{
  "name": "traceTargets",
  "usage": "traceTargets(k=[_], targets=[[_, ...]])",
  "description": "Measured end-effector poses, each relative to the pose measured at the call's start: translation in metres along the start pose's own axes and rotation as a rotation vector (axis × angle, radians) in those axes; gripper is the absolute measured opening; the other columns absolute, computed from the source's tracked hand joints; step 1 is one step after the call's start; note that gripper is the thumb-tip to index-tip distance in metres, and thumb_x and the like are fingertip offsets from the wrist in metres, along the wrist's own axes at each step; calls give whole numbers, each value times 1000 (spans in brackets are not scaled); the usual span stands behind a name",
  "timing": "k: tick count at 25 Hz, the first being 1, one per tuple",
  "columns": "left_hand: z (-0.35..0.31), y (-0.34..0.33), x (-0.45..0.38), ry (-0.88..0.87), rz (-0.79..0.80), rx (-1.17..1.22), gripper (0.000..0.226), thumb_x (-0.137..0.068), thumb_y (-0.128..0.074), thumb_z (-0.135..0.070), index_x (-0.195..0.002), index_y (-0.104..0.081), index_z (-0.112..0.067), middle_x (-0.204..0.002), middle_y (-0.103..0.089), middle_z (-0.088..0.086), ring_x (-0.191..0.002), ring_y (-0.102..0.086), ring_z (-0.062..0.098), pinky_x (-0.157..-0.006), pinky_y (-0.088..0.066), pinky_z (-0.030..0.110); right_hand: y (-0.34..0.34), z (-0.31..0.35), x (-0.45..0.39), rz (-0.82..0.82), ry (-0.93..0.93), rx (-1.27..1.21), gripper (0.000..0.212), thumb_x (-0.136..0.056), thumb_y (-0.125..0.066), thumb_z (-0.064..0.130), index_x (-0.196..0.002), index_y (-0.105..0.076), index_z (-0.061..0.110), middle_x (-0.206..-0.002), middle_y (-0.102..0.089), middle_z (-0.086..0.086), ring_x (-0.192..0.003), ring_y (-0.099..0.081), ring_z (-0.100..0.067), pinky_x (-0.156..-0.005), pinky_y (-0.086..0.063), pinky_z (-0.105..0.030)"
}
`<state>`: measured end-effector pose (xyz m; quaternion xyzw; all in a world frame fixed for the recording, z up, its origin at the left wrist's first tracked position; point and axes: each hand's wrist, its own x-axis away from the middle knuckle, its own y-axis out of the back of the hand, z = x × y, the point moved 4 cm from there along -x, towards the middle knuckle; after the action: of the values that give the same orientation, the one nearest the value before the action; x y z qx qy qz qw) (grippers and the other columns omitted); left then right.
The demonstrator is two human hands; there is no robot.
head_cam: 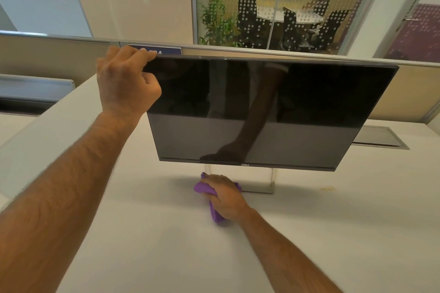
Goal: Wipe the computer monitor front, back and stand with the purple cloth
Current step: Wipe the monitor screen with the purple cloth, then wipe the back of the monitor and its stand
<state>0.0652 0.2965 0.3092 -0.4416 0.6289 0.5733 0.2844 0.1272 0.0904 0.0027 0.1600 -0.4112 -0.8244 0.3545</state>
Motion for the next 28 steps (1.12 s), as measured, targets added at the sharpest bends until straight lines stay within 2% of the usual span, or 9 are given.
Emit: traceTargets(k=[4, 7, 10, 12, 14, 18, 21, 24, 28], targets=[[-1, 2, -1, -3, 9, -11, 37, -84, -51, -13, -117, -69, -11, -105, -70, 14, -96, -60, 33, -82, -50, 43, 17, 10, 40, -102, -186, -652, 36, -100, -56, 30, -135, -55, 23, -125, -61, 4, -111, -59, -17, -91, -50, -24], [-4, 4, -1, -11, 30, -19, 36, -85, -52, -12, -117, -68, -10, -107, -70, 14, -97, -60, 33, -83, -50, 44, 29, 6, 74, -239, -257, -1070, 26, -99, -58, 26, -124, -61, 21, -110, -68, -8, -92, -66, -24, -72, -55, -30], [-9, 7, 0, -27, 48, -16, 37, -85, -54, -11, -119, -67, -8, -110, -69, 16, -97, -61, 35, -84, -50, 46, 66, -13, 111, -353, -290, -1200, 27, -98, -59, 27, -117, -60, 8, -98, -64, -18, -76, -64, -33, -59, -51, -35], [-12, 10, 0, -41, 49, -23, 38, -84, -54, -9, -120, -67, -7, -112, -69, 17, -96, -62, 37, -82, -51, 48, 111, -26, 137, -472, -245, -1145, 12, -98, -57, 15, -105, -66, 10, -94, -64, -17, -78, -62, -34, -64, -51, -39], [-16, 13, -1, -58, 57, -40, 42, -82, -50, -12, -119, -67, -5, -112, -69, 18, -94, -63, 38, -79, -52, 49, 173, -31, 167, -608, -166, -915, 6, -92, -65, 22, -95, -68, 19, -91, -66, -10, -80, -61, -33, -65, -51, -38], [-24, 16, -1, -76, 107, -82, 47, -78, -49, -17, -120, -66, -3, -118, -68, 18, -99, -63, 40, -82, -52, 54, 310, -30, 207, -836, -136, -384, 53, -67, -76, 66, -96, -64, 24, -96, -64, 3, -80, -64, -21, -64, -54, -30], [-41, 15, 2, -99, 134, -91, 45, -77, -60, -10, -121, -65, -4, -120, -66, 16, -105, -61, 39, -84, -50, 55, 394, -26, 203, -783, -106, -164, 48, -75, -72, 53, -115, -61, 30, -107, -64, 10, -88, -64, -21, -71, -57, -35], [-64, 16, 5, -145, 138, -69, 48, -77, -60, -15, -124, -64, -7, -121, -65, 13, -108, -60, 34, -88, -49, 51, 444, -18, 184, -705, -75, -71, 57, -77, -68, 55, -130, -57, 35, -115, -63, 11, -94, -63, -16, -76, -54, -30], [-96, 5, 10, -191, 251, -122, 59, -78, -56, -31, -134, -56, -13, -128, -59, 8, -115, -56, 28, -94, -45, 47, 456, 2, 157, -575, -80, 27, 32, -84, -68, 46, -113, -63, 34, -95, -68, 9, -80, -65, -16, -67, -54, -25]])
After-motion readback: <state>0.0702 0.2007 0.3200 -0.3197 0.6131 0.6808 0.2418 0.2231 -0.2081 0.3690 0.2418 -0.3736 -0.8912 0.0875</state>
